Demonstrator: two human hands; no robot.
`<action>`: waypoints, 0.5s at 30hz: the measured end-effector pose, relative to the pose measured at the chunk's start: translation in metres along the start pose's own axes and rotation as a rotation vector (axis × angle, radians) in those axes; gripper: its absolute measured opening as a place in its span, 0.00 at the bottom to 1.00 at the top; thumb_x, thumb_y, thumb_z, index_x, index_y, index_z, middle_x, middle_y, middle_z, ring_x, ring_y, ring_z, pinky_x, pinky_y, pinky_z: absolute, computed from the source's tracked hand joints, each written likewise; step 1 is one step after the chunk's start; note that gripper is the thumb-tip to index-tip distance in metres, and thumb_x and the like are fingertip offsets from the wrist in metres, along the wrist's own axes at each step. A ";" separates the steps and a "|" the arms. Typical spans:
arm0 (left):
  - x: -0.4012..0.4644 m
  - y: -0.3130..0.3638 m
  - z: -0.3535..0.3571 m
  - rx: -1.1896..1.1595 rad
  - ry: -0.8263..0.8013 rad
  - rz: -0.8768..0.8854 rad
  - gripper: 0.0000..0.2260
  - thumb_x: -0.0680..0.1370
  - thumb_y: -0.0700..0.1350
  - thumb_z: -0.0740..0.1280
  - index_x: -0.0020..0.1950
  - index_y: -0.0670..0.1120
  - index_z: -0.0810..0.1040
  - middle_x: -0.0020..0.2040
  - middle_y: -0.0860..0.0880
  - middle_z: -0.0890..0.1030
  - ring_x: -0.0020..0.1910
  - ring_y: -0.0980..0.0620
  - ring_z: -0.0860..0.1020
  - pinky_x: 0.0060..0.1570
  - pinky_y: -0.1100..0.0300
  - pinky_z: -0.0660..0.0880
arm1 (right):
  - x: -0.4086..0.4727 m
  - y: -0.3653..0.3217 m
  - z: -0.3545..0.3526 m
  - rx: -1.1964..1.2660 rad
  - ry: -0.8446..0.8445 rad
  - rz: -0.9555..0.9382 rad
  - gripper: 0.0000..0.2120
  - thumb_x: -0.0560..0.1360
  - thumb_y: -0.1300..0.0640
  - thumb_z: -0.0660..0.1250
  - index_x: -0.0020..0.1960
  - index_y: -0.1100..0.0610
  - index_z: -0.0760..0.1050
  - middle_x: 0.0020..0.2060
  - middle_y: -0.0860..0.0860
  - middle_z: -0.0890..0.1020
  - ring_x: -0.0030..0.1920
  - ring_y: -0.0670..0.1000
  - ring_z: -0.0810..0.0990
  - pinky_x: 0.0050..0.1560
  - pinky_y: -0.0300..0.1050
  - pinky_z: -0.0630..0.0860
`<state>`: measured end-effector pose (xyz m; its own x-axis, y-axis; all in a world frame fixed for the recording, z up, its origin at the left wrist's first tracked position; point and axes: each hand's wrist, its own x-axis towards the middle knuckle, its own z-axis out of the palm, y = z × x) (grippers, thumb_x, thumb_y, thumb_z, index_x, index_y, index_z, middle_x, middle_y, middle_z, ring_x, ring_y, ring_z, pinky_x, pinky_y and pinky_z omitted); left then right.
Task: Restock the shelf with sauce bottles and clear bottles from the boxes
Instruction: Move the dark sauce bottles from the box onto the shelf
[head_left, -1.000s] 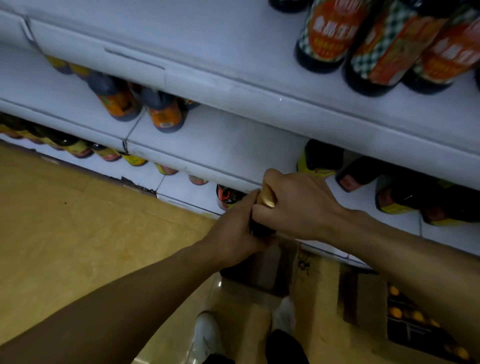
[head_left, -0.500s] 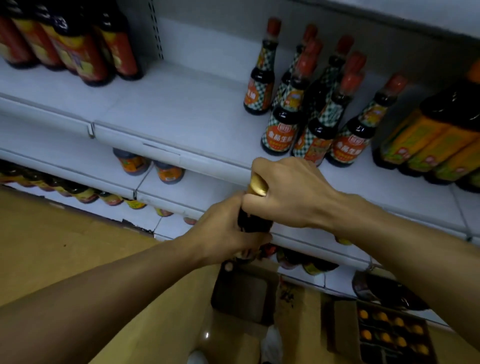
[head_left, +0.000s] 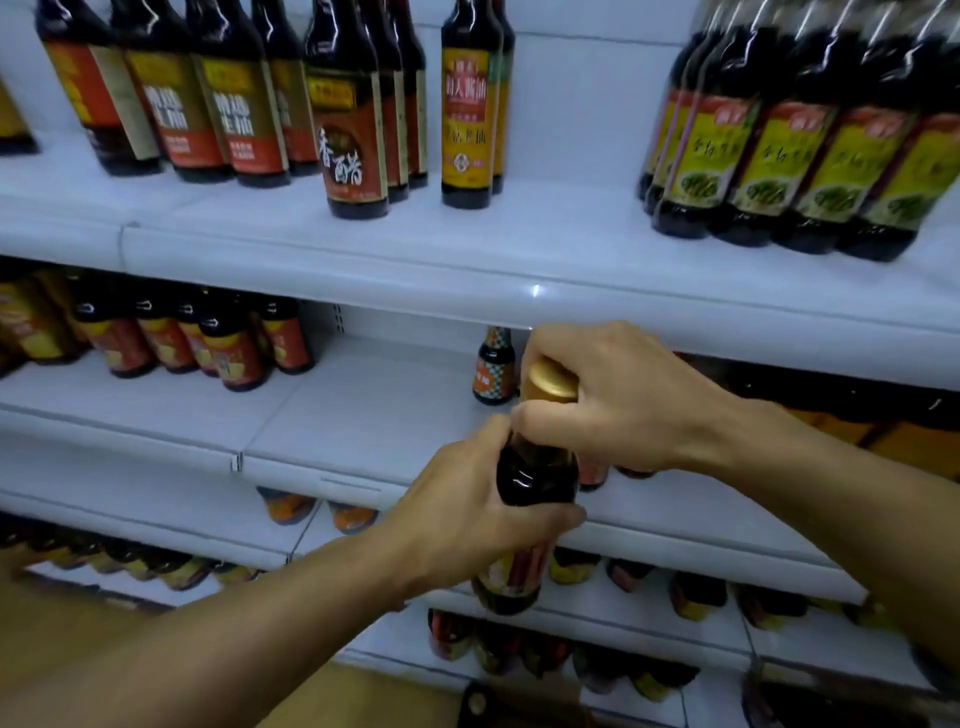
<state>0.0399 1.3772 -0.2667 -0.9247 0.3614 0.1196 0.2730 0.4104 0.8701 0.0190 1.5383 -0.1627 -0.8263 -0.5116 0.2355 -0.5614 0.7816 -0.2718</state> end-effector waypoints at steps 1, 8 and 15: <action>0.002 0.010 -0.005 0.001 -0.005 0.023 0.24 0.65 0.65 0.74 0.57 0.65 0.71 0.48 0.60 0.81 0.47 0.63 0.80 0.44 0.58 0.80 | 0.001 -0.003 -0.011 0.012 0.018 -0.001 0.12 0.68 0.43 0.67 0.40 0.50 0.71 0.32 0.49 0.77 0.35 0.51 0.75 0.35 0.52 0.74; 0.014 0.076 -0.025 -0.028 -0.034 0.144 0.26 0.66 0.65 0.74 0.61 0.64 0.70 0.53 0.60 0.81 0.52 0.61 0.80 0.50 0.53 0.79 | 0.001 -0.012 -0.080 0.061 0.143 -0.028 0.12 0.67 0.41 0.66 0.37 0.49 0.71 0.31 0.47 0.75 0.34 0.47 0.74 0.34 0.50 0.72; 0.039 0.137 -0.030 0.012 -0.008 0.209 0.25 0.65 0.65 0.72 0.59 0.60 0.71 0.51 0.57 0.81 0.51 0.59 0.80 0.52 0.50 0.79 | 0.002 0.002 -0.138 0.087 0.226 -0.074 0.15 0.67 0.43 0.67 0.38 0.55 0.73 0.33 0.51 0.76 0.32 0.48 0.70 0.33 0.48 0.67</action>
<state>0.0337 1.4223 -0.1283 -0.8455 0.4463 0.2933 0.4619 0.3354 0.8211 0.0224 1.5877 -0.0333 -0.7572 -0.4657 0.4580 -0.6299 0.7061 -0.3233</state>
